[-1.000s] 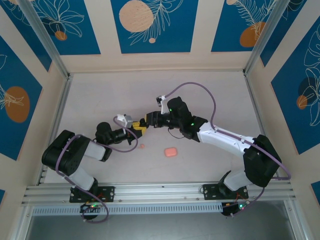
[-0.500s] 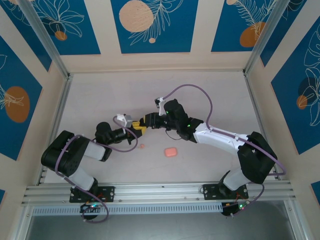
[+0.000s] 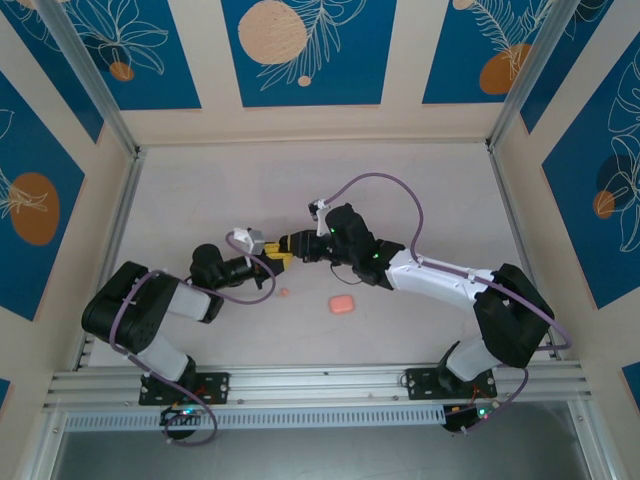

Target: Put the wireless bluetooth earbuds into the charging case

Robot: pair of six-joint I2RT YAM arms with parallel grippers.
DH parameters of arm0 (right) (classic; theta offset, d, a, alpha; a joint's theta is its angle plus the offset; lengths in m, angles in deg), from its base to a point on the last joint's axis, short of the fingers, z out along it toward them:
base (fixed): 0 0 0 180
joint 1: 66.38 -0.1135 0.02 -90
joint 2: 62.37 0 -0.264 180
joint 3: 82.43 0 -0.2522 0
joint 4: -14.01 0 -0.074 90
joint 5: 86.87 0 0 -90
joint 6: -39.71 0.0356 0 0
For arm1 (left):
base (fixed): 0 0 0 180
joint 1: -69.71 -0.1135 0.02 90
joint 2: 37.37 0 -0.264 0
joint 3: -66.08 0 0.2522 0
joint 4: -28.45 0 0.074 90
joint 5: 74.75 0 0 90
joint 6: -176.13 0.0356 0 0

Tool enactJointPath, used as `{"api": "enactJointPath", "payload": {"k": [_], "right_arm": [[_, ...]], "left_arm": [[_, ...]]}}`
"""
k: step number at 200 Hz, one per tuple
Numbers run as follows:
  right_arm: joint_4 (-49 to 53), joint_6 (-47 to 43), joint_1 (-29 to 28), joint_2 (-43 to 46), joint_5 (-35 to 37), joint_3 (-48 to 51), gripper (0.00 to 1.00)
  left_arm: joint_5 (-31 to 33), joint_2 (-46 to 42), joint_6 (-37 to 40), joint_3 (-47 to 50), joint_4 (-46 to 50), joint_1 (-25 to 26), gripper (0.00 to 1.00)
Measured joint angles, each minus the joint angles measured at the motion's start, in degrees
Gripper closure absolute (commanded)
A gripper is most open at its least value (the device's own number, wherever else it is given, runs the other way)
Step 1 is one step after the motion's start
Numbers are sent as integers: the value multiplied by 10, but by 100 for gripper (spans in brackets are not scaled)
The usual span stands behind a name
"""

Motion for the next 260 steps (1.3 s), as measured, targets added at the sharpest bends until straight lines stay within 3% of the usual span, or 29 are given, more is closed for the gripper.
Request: {"api": "enactJointPath", "payload": {"k": [84, 160, 201, 260], "right_arm": [[-17, -7, -3, 12, -9, 21, 72], [-28, -22, 23, 64, -56, 35, 47], [-17, -23, 57, 113, -112, 35, 46], [82, -26, 94, 135, -193, -10, 48]], "left_arm": [[2, -15, -7, 0, 5, 0, 96], [5, -43, -8, -4, 10, 0, 99], [25, -86, 19, -11, 78, 6, 100], [51, -164, 86, -27, 189, 20, 100]]}}
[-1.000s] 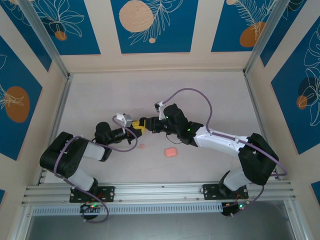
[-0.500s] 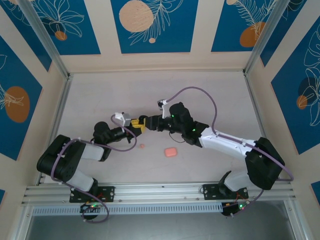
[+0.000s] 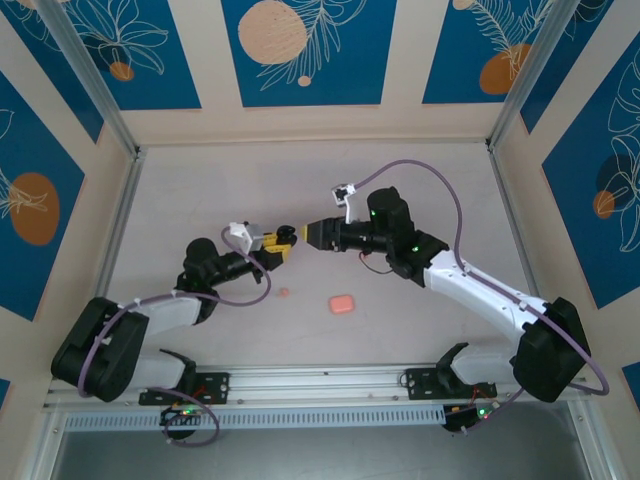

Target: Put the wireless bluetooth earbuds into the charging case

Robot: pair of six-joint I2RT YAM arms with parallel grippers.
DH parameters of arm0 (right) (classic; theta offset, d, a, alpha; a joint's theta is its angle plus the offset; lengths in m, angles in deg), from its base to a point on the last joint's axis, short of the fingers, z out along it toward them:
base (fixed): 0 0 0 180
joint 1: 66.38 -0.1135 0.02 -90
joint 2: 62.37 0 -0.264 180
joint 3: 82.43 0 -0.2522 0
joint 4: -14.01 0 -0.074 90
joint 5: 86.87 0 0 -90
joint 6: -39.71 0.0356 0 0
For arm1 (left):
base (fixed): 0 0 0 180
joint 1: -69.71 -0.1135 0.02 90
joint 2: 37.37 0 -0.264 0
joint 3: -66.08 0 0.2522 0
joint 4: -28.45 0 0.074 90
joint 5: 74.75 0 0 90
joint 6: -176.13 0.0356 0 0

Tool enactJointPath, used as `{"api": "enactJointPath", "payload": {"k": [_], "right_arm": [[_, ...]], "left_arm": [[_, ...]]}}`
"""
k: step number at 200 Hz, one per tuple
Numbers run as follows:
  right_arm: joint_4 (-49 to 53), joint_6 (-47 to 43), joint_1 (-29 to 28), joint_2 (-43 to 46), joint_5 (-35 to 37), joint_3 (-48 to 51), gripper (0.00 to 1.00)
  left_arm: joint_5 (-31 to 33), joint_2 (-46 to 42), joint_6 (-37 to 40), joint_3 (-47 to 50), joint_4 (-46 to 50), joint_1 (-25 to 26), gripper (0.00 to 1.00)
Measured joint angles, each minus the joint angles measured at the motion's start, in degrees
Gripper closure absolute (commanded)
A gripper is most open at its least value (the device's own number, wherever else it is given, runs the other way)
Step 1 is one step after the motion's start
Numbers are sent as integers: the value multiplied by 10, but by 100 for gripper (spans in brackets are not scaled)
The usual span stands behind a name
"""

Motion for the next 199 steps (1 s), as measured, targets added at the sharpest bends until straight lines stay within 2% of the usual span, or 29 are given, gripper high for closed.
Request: {"api": "enactJointPath", "payload": {"k": [36, 63, 96, 130, 199], "right_arm": [[71, -29, 19, 7, -32, -39, 51], [101, -99, 30, 26, -46, -44, 52], [141, -147, 74, 27, -89, -70, 56], [187, -117, 89, -8, -117, -132, 61], [241, -2, 23, -32, -102, -142, 65]], "left_arm": [[0, -26, 37, -11, 45, 14, 100], [-2, -36, 56, -22, 66, 17, 100], [-2, -55, 86, -43, 102, 25, 100], [3, -76, 118, -51, 132, 31, 100], [14, -81, 145, -51, 156, 31, 100]]}}
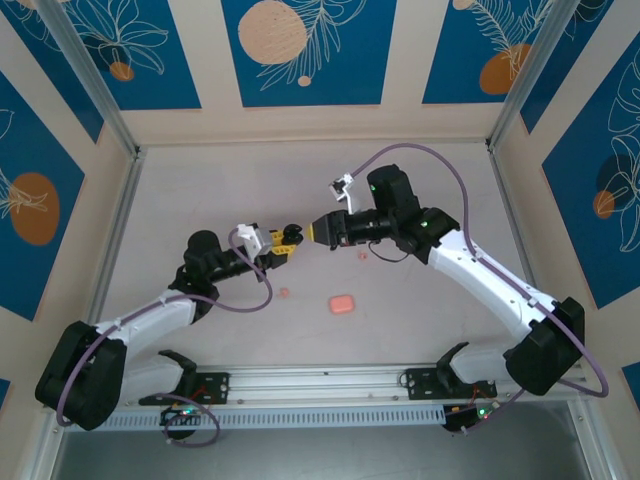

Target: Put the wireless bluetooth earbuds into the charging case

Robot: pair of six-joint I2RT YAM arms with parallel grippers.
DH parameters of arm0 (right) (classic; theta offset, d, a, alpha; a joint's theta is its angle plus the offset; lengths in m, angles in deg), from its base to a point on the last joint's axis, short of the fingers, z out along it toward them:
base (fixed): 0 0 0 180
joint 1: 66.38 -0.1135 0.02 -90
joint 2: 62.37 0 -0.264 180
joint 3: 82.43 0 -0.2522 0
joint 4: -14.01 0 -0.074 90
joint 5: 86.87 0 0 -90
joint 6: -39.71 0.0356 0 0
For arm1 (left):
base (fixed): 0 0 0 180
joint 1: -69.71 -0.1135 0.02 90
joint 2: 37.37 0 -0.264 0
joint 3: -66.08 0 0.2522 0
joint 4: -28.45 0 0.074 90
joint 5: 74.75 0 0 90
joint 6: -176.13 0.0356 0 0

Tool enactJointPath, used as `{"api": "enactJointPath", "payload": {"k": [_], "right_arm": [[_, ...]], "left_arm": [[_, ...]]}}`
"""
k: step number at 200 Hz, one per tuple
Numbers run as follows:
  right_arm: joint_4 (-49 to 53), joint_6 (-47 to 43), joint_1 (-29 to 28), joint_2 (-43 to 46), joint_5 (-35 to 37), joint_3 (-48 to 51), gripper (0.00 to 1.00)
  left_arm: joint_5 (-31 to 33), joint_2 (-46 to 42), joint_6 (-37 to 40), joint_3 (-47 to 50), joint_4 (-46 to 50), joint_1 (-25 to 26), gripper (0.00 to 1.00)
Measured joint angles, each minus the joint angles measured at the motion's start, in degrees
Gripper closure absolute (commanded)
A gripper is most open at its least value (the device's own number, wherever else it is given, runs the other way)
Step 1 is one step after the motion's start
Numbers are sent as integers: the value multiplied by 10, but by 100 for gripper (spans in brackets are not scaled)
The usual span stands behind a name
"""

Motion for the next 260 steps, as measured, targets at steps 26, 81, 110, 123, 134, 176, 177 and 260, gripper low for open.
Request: {"api": "enactJointPath", "payload": {"k": [26, 81, 110, 123, 134, 176, 177, 260], "right_arm": [[7, 44, -9, -12, 15, -3, 65], [13, 87, -18, -45, 31, -23, 67], [12, 96, -22, -56, 31, -32, 67], [13, 96, -22, -59, 31, -34, 67], [12, 98, -23, -61, 31, -34, 67], [12, 100, -25, -75, 31, -35, 69], [12, 100, -25, -75, 31, -35, 69], [5, 101, -28, -84, 31, -35, 76]], "left_arm": [[2, -3, 2, 0, 2, 0, 100], [1, -3, 2, 0, 2, 1, 100], [2, -3, 2, 0, 2, 2, 100], [2, -3, 2, 0, 2, 2, 100], [2, -3, 2, 0, 2, 3, 100], [2, -3, 2, 0, 2, 3, 100], [2, -3, 2, 0, 2, 3, 100], [2, -3, 2, 0, 2, 3, 99]]}}
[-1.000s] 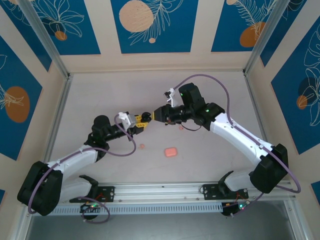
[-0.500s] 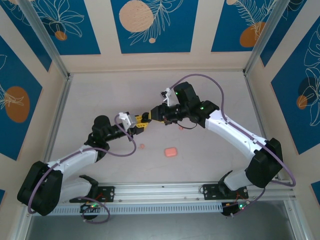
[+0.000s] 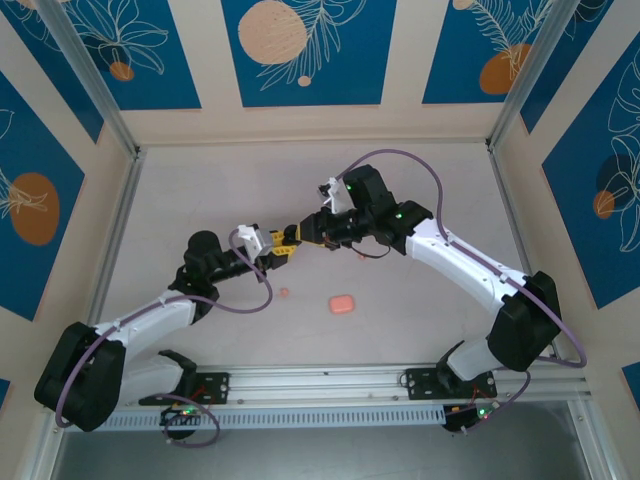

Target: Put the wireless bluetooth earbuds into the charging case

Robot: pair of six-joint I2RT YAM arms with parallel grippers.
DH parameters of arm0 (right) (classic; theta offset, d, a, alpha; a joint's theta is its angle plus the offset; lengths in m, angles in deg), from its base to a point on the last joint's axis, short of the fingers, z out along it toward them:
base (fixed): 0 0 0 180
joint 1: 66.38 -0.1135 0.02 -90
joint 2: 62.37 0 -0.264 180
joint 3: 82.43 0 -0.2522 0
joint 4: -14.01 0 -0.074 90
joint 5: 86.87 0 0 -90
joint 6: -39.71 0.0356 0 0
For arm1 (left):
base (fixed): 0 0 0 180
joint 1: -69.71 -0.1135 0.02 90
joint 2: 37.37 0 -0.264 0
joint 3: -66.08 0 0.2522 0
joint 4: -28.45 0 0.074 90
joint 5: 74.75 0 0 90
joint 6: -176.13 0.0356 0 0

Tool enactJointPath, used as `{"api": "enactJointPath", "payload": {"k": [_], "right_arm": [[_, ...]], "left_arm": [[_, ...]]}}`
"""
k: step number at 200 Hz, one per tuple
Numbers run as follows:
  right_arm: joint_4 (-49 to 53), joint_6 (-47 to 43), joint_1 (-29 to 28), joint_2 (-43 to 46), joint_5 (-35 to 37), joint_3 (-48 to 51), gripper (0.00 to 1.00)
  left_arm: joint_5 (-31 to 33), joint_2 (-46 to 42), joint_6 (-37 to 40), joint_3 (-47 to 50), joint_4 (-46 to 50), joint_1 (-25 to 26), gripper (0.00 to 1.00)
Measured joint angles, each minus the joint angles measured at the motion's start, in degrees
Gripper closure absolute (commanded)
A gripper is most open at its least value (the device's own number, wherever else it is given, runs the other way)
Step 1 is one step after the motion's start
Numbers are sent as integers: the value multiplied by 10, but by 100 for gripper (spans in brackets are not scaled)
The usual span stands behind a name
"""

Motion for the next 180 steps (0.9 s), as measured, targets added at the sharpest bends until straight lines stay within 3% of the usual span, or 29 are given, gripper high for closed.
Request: {"api": "enactJointPath", "payload": {"k": [180], "right_arm": [[5, -36, -4, -27, 5, -30, 79]], "left_arm": [[6, 0, 0, 0, 7, 0, 99]]}}
